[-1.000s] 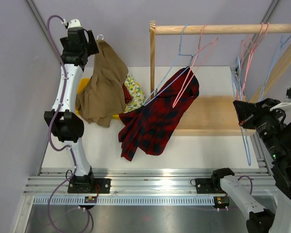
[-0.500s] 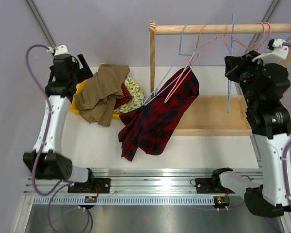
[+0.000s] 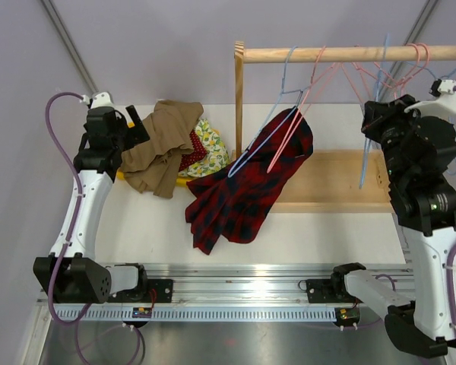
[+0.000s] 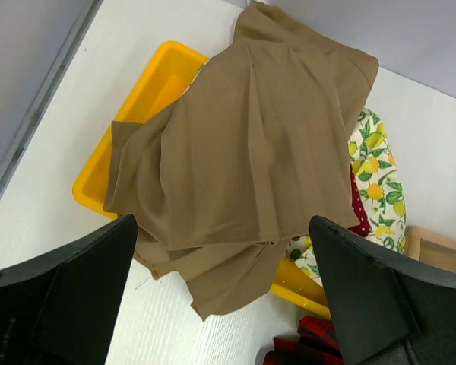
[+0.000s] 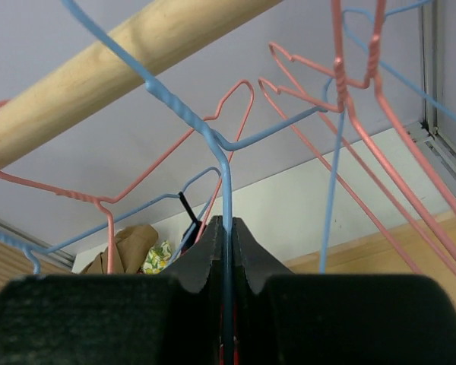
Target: Remove the skirt from the hanger
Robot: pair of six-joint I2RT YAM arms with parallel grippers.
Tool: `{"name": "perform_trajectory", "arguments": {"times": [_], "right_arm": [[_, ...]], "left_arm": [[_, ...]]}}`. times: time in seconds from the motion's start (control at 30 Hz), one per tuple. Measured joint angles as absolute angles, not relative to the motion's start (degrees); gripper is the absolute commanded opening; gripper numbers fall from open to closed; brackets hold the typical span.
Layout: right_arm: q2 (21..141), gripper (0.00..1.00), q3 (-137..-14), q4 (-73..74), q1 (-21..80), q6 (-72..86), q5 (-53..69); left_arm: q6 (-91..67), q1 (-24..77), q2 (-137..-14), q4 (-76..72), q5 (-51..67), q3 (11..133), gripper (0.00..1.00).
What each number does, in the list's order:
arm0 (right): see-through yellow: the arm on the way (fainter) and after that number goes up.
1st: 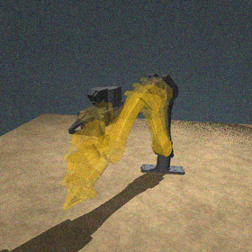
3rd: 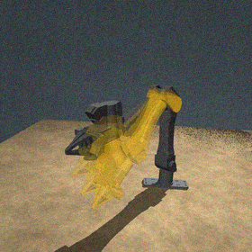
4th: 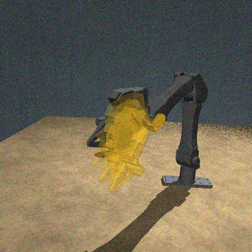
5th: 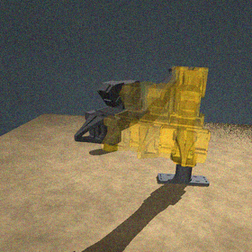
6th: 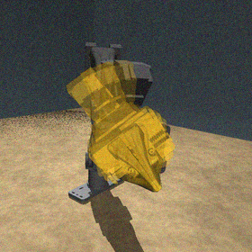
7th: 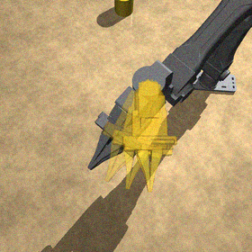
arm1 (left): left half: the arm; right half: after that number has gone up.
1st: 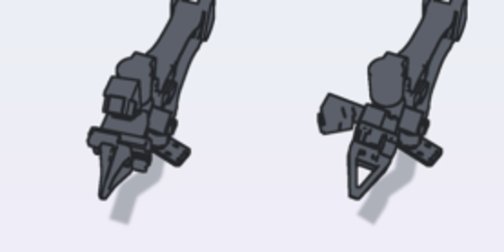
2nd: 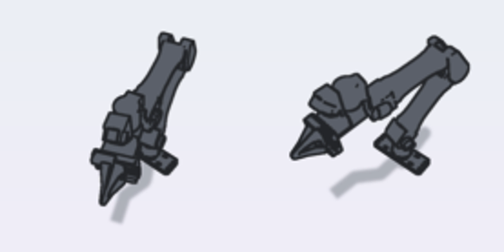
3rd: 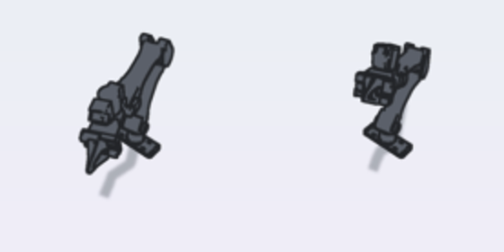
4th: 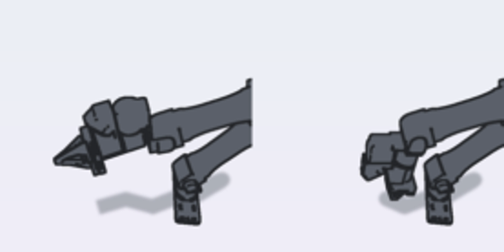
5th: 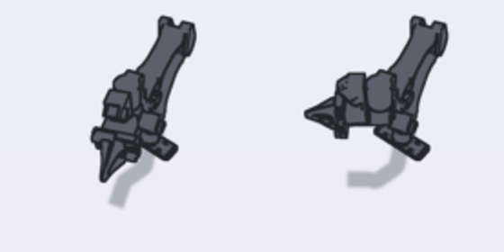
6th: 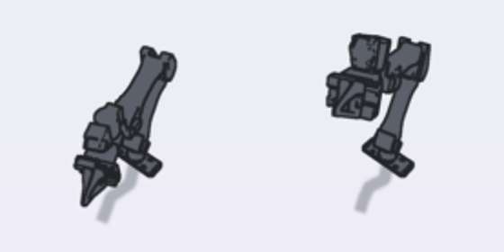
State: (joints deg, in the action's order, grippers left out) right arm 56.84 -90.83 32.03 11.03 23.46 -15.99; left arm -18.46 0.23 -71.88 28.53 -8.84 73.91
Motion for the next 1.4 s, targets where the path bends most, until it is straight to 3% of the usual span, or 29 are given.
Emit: {"name": "perform_trajectory", "arguments": {"times": [0.13, 0.17, 0.2, 0.27, 0.33, 0.53, 0.63, 0.73, 1.2, 1.27, 1.3, 1.33, 1.4], "right_arm": [[54.3, 0.21, -91.0, 33.3, 11.0, 23.2, -17.0], [54.0, 0.35, -91.4, 33.5, 11.0, 23.1, -17.1], [54.1, 0.35, -91.6, 33.6, 11.0, 23.2, -17.1], [54.5, 0.33, -91.7, 33.9, 11.0, 22.8, -17.1], [55.4, 0.23, -91.7, 34.5, 11.0, 22.8, -16.8], [58.4, 0.24, -91.5, 34.6, 11.0, 22.7, -16.5], [59.5, 0.05, -91.3, 34.6, 11.0, 22.3, -16.4], [60.2, 0.00, -91.3, 34.3, 11.0, 22.0, -16.4], [58.8, 0.00, -90.8, 31.5, 11.0, 21.6, -16.3], [58.6, 0.22, -91.7, 33.1, 11.0, 21.7, -14.7], [58.5, 0.41, -92.2, 33.9, 11.0, 21.9, -13.7], [58.5, 0.73, -92.9, 35.1, 11.0, 22.2, -12.6], [58.3, 0.88, -93.8, 37.7, 11.0, 22.3, -10.5]], "left_arm": [[-18.5, 0.2, -71.7, 28.6, -8.5, 73.5, 0.99], [-18.5, 0.2, -71.6, 28.5, -8.5, 73.5, 0.99], [-18.4, 0.2, -71.5, 28.5, -8.5, 73.4, 0.99], [-18.4, 0.2, -71.0, 28.2, -8.4, 72.8, 0.99], [-18.4, 0.2, -70.6, 28.1, -8.3, 72.2, 0.99], [-18.0, 0.2, -70.3, 27.5, -8.3, 71.1, 0.99], [-18.0, 0.2, -70.0, 27.3, -8.2, 70.6, 0.99], [-17.8, 0.2, -69.8, 27.0, -8.1, 70.5, 0.99], [-17.8, 0.2, -69.4, 26.0, -7.4, 68.8, 0.99], [-17.8, 0.2, -69.3, 26.0, -7.3, 68.8, 0.99], [-17.8, 0.2, -69.1, 26.0, -7.2, 68.8, 0.99], [-17.8, 0.2, -69.0, 26.0, -7.2, 68.8, 0.99], [-17.8, 0.2, -68.7, 26.0, -7.1, 68.8, 0.99]]}}
